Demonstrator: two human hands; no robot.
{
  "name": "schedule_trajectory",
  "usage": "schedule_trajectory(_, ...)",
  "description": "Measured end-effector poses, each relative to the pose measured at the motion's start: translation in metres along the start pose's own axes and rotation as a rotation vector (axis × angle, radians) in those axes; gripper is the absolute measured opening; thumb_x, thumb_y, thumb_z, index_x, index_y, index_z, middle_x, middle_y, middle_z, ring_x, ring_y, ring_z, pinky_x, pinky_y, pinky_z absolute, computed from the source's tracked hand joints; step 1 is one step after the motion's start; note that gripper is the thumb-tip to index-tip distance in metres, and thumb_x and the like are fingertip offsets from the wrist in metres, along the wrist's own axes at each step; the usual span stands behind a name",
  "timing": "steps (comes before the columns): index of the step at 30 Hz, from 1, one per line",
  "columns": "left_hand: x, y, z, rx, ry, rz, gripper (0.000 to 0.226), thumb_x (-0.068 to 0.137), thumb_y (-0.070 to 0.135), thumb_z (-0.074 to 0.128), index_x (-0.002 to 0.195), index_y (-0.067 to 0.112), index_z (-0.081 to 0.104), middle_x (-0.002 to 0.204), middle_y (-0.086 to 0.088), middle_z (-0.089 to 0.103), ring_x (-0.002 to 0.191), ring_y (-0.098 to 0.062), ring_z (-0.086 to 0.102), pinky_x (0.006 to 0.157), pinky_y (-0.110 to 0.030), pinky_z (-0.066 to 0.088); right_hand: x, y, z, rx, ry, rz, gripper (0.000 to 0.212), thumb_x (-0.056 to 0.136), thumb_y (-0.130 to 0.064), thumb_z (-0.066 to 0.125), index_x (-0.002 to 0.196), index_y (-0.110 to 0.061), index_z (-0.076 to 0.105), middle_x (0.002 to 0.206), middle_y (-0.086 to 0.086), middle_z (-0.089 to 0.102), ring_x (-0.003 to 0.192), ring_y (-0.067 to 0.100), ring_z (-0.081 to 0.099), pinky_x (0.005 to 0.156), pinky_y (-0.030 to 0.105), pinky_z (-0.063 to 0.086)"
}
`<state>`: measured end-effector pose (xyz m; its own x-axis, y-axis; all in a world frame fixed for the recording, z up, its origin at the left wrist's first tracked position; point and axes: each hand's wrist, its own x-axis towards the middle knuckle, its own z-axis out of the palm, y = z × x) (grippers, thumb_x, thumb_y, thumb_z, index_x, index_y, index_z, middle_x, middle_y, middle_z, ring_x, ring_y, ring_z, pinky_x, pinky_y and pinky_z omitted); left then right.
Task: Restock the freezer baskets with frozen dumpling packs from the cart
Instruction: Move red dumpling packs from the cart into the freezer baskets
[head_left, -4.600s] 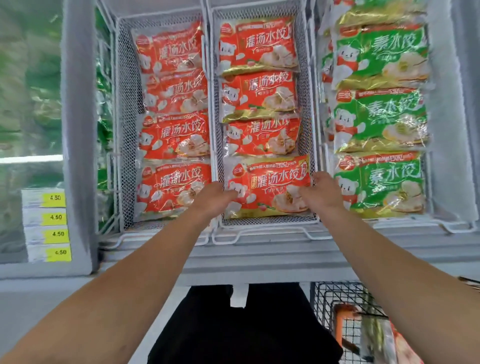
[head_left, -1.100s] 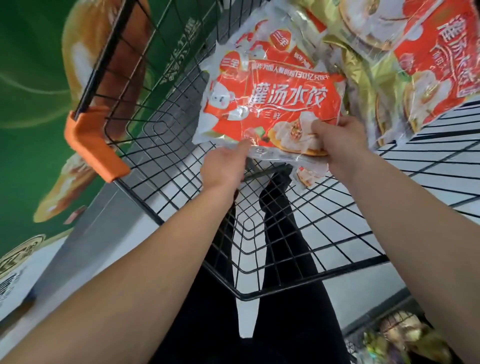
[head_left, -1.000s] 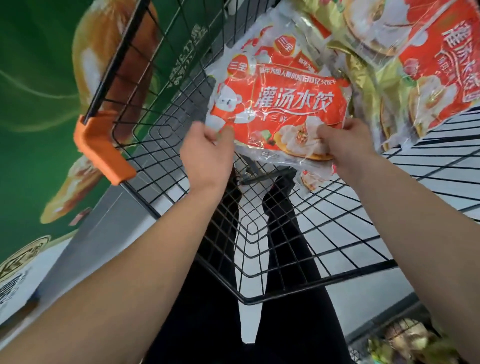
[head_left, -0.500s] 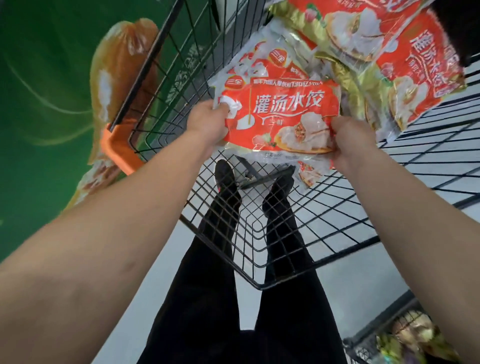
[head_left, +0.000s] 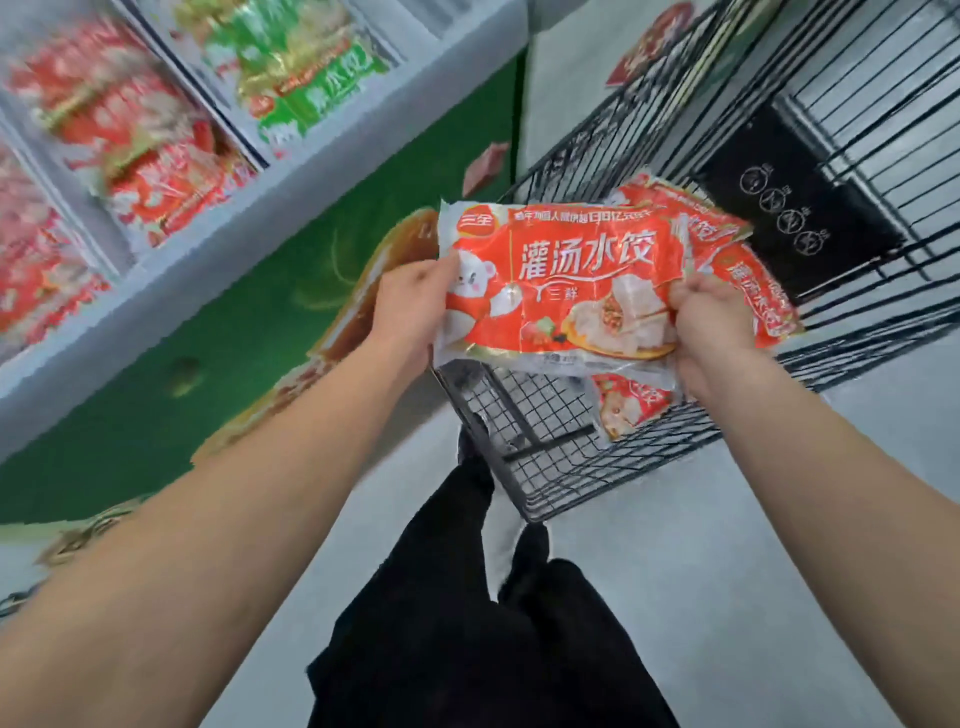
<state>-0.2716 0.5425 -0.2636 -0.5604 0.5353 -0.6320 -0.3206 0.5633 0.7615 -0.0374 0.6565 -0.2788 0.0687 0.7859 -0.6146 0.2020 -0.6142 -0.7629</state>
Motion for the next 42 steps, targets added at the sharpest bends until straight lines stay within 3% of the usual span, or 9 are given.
schedule_trajectory(9, -0.15, 0.018, -0.1, -0.285, 0.334, 0.196, 0.019, 0.096, 0.03, 0.063, 0.089, 0.016, 0.075, 0.092, -0.001, 0.078, 0.087, -0.019, 0.075, 0.084, -0.041, 0.061, -0.118, -0.066, 0.031, -0.054, -0.297, -0.297, 0.025, 0.087, -0.011, 0.055, 0.065, -0.019, 0.064, 0.075, 0.003, 0.066, 0.076, 0.025, 0.062, 0.075, 0.052, 0.055)
schedule_trajectory(14, -0.211, 0.012, -0.169, -0.433, 0.468, 0.273, 0.02, 0.096, 0.028, 0.065, 0.094, 0.012, 0.076, 0.095, -0.003, 0.078, 0.093, -0.02, 0.075, 0.092, -0.044, 0.058, -0.183, -0.077, 0.071, -0.084, -0.457, -0.357, 0.028, 0.092, -0.008, 0.054, 0.067, -0.016, 0.064, 0.075, 0.004, 0.064, 0.078, 0.024, 0.056, 0.07, 0.041, 0.046)
schedule_trajectory(18, -0.249, 0.012, -0.214, -0.476, 0.556, 0.309, 0.021, 0.097, 0.029, 0.064, 0.087, 0.016, 0.075, 0.091, -0.001, 0.078, 0.092, -0.021, 0.075, 0.093, -0.046, 0.058, -0.233, -0.088, 0.105, -0.12, -0.538, -0.382, 0.022, 0.097, -0.012, 0.054, 0.079, -0.016, 0.066, 0.088, 0.008, 0.072, 0.086, 0.028, 0.066, 0.079, 0.046, 0.056)
schedule_trajectory(22, -0.269, 0.031, -0.26, -0.49, 0.663, 0.362, 0.02, 0.096, 0.031, 0.065, 0.087, 0.016, 0.075, 0.095, -0.003, 0.078, 0.094, -0.022, 0.074, 0.093, -0.047, 0.058, -0.277, -0.113, 0.141, -0.115, -0.601, -0.462, 0.023, 0.096, -0.01, 0.053, 0.076, -0.017, 0.063, 0.093, 0.011, 0.071, 0.087, 0.027, 0.064, 0.088, 0.051, 0.055)
schedule_trajectory(26, -0.283, 0.046, -0.294, -0.545, 0.667, 0.415, 0.025, 0.099, 0.032, 0.06, 0.089, 0.014, 0.074, 0.096, -0.004, 0.078, 0.095, -0.023, 0.074, 0.092, -0.048, 0.058, -0.314, -0.132, 0.167, -0.135, -0.614, -0.533, 0.019, 0.091, -0.013, 0.055, 0.076, -0.015, 0.066, 0.093, 0.009, 0.074, 0.093, 0.029, 0.069, 0.088, 0.05, 0.057)
schedule_trajectory(30, -0.285, 0.048, -0.329, -0.526, 0.712, 0.42, 0.029, 0.101, 0.036, 0.056, 0.083, 0.02, 0.072, 0.087, 0.003, 0.076, 0.087, -0.017, 0.073, 0.086, -0.041, 0.059, -0.341, -0.136, 0.202, -0.139, -0.625, -0.555, 0.018, 0.093, -0.01, 0.054, 0.082, -0.016, 0.067, 0.094, 0.006, 0.072, 0.094, 0.026, 0.069, 0.087, 0.048, 0.058)
schedule_trajectory(33, -0.279, 0.051, -0.357, -0.562, 0.721, 0.427, 0.026, 0.102, 0.033, 0.056, 0.084, 0.02, 0.071, 0.093, 0.001, 0.075, 0.087, -0.015, 0.07, 0.079, -0.035, 0.059, -0.355, -0.136, 0.229, -0.126, -0.647, -0.523, 0.017, 0.096, -0.011, 0.054, 0.086, -0.015, 0.067, 0.094, 0.004, 0.073, 0.093, 0.025, 0.069, 0.085, 0.045, 0.058)
schedule_trajectory(38, -0.252, 0.055, -0.415, -0.56, 0.687, 0.432, 0.023, 0.1, 0.031, 0.059, 0.092, 0.016, 0.074, 0.1, -0.002, 0.077, 0.098, -0.021, 0.072, 0.092, -0.046, 0.058, -0.372, -0.141, 0.277, -0.112, -0.654, -0.516, 0.017, 0.095, -0.009, 0.053, 0.091, -0.016, 0.069, 0.1, 0.006, 0.073, 0.097, 0.026, 0.069, 0.089, 0.047, 0.057)
schedule_trajectory(42, -0.229, 0.059, -0.454, -0.537, 0.673, 0.404, 0.024, 0.099, 0.032, 0.06, 0.087, 0.019, 0.076, 0.096, 0.0, 0.078, 0.099, -0.022, 0.071, 0.094, -0.049, 0.056, -0.382, -0.138, 0.312, -0.098, -0.636, -0.52, 0.022, 0.097, -0.008, 0.051, 0.084, -0.017, 0.066, 0.096, 0.005, 0.072, 0.091, 0.022, 0.068, 0.077, 0.04, 0.058)
